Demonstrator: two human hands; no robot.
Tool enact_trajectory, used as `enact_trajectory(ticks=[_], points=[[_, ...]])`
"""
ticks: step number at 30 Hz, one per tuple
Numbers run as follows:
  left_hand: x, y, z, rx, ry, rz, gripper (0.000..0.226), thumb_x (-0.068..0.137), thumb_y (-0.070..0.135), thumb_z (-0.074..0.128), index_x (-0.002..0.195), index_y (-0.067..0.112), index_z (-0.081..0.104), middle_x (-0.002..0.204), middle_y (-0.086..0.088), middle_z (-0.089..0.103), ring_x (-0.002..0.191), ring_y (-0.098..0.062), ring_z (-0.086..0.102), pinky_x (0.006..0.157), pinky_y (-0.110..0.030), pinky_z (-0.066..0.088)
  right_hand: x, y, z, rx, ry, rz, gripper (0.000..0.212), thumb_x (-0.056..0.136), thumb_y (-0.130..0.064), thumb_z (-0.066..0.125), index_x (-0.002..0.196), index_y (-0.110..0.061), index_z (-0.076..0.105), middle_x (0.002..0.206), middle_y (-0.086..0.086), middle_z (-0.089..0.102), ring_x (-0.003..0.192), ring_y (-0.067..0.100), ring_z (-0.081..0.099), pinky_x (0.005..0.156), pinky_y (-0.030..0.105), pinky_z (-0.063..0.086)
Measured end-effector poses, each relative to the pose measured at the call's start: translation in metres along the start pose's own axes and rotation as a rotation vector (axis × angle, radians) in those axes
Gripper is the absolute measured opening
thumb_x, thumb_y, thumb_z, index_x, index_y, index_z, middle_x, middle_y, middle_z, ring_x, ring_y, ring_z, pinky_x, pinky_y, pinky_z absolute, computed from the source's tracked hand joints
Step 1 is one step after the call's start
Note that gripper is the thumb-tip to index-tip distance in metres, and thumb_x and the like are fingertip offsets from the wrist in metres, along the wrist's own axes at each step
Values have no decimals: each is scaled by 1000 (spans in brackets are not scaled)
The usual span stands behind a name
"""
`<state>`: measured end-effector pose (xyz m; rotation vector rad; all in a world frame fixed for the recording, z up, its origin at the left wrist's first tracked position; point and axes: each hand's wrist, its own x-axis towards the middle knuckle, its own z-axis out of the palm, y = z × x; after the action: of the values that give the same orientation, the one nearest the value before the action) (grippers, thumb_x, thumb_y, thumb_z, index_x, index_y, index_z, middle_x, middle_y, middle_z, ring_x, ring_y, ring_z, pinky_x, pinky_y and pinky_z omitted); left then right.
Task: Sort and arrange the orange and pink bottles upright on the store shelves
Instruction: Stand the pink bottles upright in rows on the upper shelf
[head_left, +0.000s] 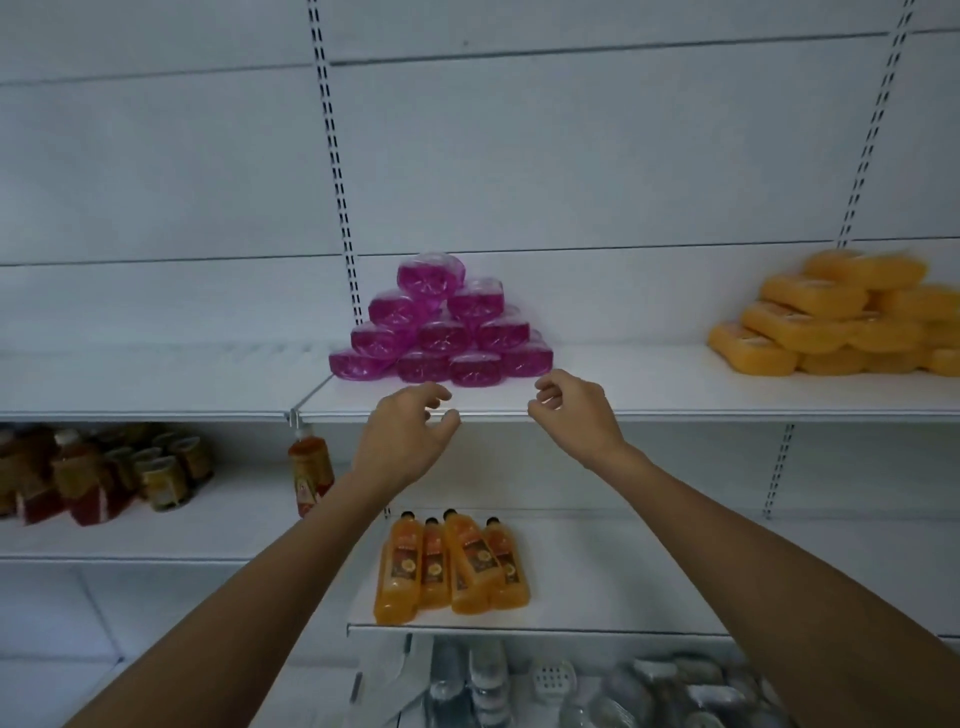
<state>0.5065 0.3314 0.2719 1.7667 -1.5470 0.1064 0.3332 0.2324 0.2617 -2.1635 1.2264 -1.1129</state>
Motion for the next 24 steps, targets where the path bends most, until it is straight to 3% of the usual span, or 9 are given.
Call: enact_trajectory(ticks=[3,10,13,18,21,24], points=[[-3,3,-29,4,6,32,32,90,30,56,119,16,60,114,-4,65,99,-16,60,87,-35,50,-7,-22,-7,-2,27,-26,31,86,-19,61,115,-8,60,106,5,65,93,18,60,87,36,51],[-5,-5,-63,-92,9,48,32,91,29,57,121,17,60,118,0,63,102,-10,55,84,-22,41,-9,-53,-13,34,44,-74,34,88,-24,62,118,-10,61,106,3,64,95,15,58,89,30,47],[-1,-20,-66,-152,-8,-2,32,90,30,57,120,19,59,119,2,61,104,-11,54,86,-25,42,-2,-57,-11,29,0,-114,32,89,-26,62,118,-12,62,102,-2,60,96,14,57,90,27,44],[29,-46,-72,-270,27,-100,34,93,32,53,123,19,56,119,3,55,104,-10,49,85,-23,35,31,-47,-8,66,-64,-141,39,90,-32,61,126,-17,57,117,-2,58,101,9,53,87,20,37],[56,-61,-68,-359,62,-172,38,94,37,48,128,19,52,129,-1,53,108,-11,46,86,-25,35,63,-34,-9,116,-42,-94,35,91,-33,59,122,-18,58,122,0,57,103,11,52,86,22,37],[77,-80,-56,-379,81,-239,48,94,42,46,134,17,46,139,-5,47,115,-14,45,90,-27,33,98,-16,-7,134,-16,10,45,90,-42,57,127,-16,54,131,5,54,115,19,51,87,25,36]])
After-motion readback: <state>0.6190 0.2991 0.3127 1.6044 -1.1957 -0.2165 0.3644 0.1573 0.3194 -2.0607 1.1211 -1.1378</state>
